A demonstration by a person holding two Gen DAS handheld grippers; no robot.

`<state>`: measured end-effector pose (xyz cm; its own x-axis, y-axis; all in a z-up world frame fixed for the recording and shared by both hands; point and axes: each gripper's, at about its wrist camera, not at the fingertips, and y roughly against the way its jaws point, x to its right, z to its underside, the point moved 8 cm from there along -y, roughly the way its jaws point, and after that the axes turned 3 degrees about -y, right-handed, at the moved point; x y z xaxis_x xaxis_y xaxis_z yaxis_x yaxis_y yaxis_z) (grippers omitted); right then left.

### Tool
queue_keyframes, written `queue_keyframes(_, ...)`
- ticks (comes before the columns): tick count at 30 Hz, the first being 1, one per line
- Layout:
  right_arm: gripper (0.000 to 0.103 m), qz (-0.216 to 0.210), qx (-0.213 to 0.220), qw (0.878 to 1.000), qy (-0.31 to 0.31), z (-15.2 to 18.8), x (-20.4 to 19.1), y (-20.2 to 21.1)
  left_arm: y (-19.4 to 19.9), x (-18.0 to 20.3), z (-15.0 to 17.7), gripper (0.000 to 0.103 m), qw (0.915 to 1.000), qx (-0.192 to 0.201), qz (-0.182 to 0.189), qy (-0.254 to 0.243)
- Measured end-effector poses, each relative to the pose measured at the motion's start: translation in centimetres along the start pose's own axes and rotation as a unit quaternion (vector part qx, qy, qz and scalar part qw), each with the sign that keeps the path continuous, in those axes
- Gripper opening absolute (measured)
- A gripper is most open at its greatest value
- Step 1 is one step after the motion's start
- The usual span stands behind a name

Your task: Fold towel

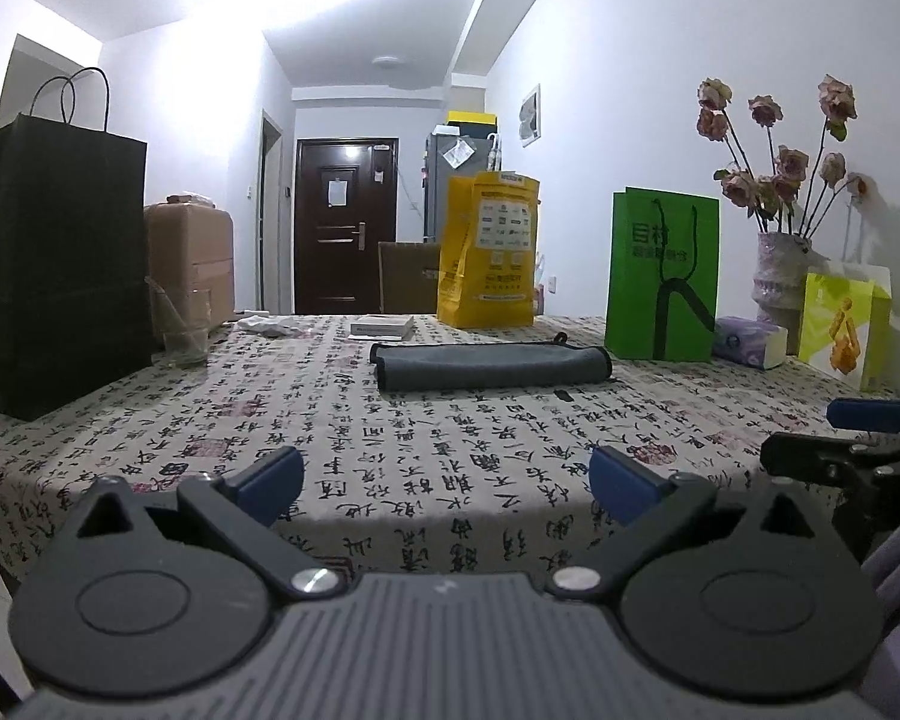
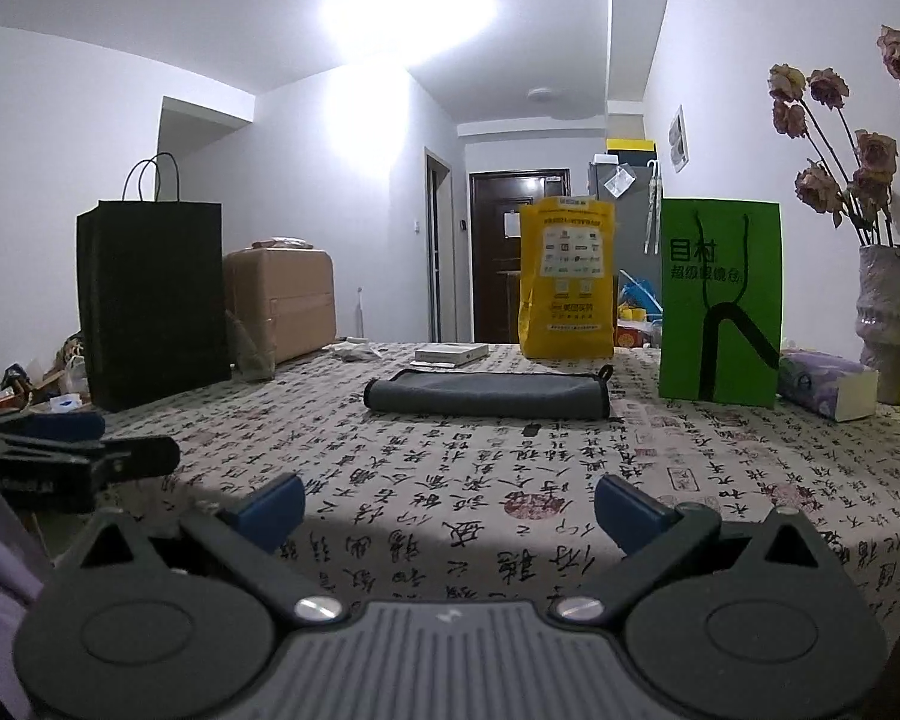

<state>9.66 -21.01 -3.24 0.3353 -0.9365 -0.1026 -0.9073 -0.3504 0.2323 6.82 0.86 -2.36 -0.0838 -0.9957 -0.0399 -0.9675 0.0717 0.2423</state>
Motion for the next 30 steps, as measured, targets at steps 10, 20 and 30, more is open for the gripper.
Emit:
queue_keyframes(10, 0.103, -0.004, -0.006, 1.0, -0.006, 0.17, 0.02, -0.39, -0.1, -0.11, -0.01, 0.103, 1.0, 0.0, -0.001, -0.003)
queue_keyframes(20, 0.103, -0.004, -0.01, 1.0, -0.006, 0.29, 0.05, -0.52, -0.25, -0.02, 0.13, 0.103, 1.0, -0.004, 0.002, -0.005)
queue_keyframes(30, 0.103, -0.004, -0.017, 1.0, -0.009, 0.48, 0.11, -0.76, -0.33, 0.03, 0.18, 0.103, 1.0, -0.006, 0.002, -0.006)
